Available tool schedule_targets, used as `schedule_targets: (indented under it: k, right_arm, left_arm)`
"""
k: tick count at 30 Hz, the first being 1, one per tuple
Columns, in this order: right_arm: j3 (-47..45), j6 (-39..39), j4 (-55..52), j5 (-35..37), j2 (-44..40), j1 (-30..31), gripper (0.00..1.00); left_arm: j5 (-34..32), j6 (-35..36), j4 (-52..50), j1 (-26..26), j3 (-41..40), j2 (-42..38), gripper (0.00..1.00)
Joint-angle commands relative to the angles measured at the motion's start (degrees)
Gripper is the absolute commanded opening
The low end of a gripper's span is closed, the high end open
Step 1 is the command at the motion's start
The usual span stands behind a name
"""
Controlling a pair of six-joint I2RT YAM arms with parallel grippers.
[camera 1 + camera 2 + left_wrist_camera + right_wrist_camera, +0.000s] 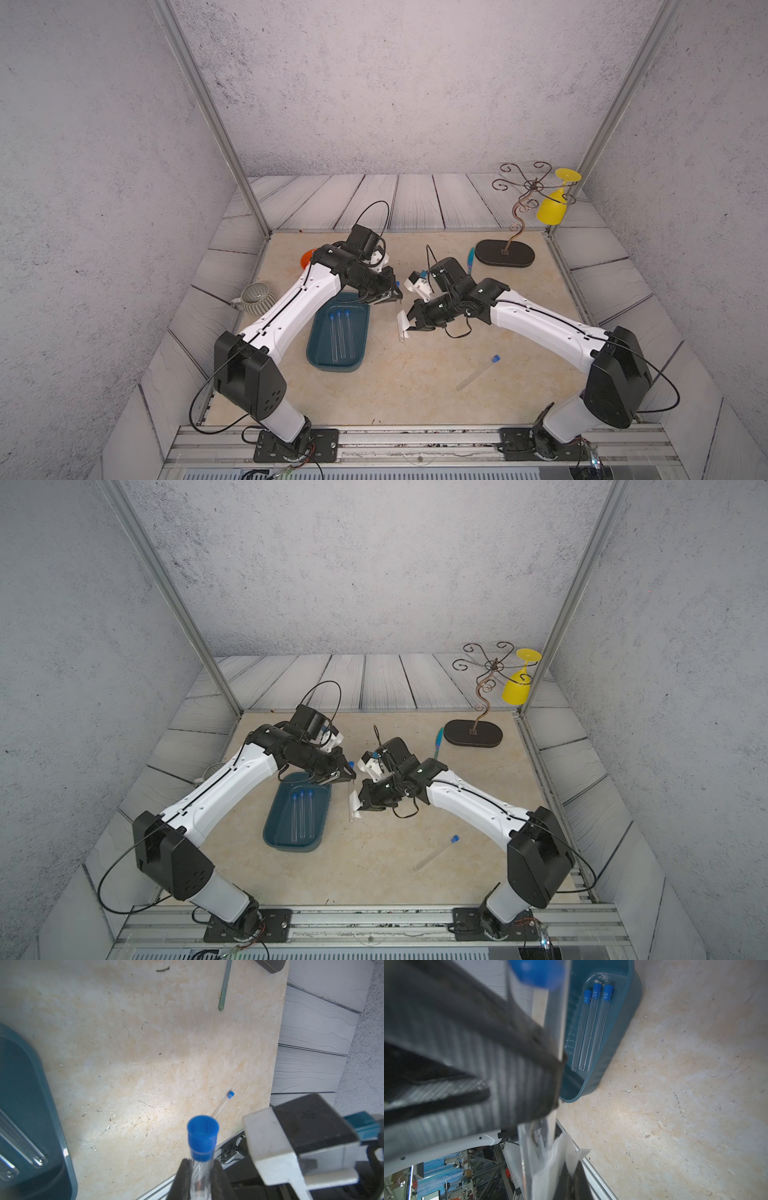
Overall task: Wipe the exteriors of test tubes
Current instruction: Wipe the dirt from the test tube.
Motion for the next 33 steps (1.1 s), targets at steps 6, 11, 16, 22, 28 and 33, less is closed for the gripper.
schedule_targets:
  k: [6, 11, 16, 22, 28, 33]
  right_arm:
    - [-2.17, 0.60, -0.54, -3.14, -6.47, 0.42, 0.06]
    - [-2.49, 0.08, -2.02, -4.33, -7.72, 0.77, 0.06]
    - [-1.45, -0.77, -3.82, -2.32, -7.67, 0.94, 0.05]
    - [3.17, -3.71, -9.88, 3.81, -3.96, 0.64, 0.05]
    - [5.45, -4.30, -10.53, 4.68, 0.81, -0.74, 0.05]
    - [7.47, -4.80, -10.91, 3.97, 5.75, -0.63, 0.04]
  left_arm:
    - [-0.91, 1.72, 0.19, 0.33, 2.09, 1.44, 0.16]
    - [-1.36, 2.11, 0.09, 0.33, 2.43, 2.01, 0.16]
    - [-1.04, 2.07, -0.31, 0.33, 2.55, 1.86, 0.16]
    - [0.10, 1.13, -0.47, 0.25, 1.59, 0.00, 0.16]
    - [1.11, 0.06, -0.99, 0.22, 1.48, -2.46, 0.16]
    - [2.03, -1.08, -1.10, 0.19, 2.92, -3.73, 0.16]
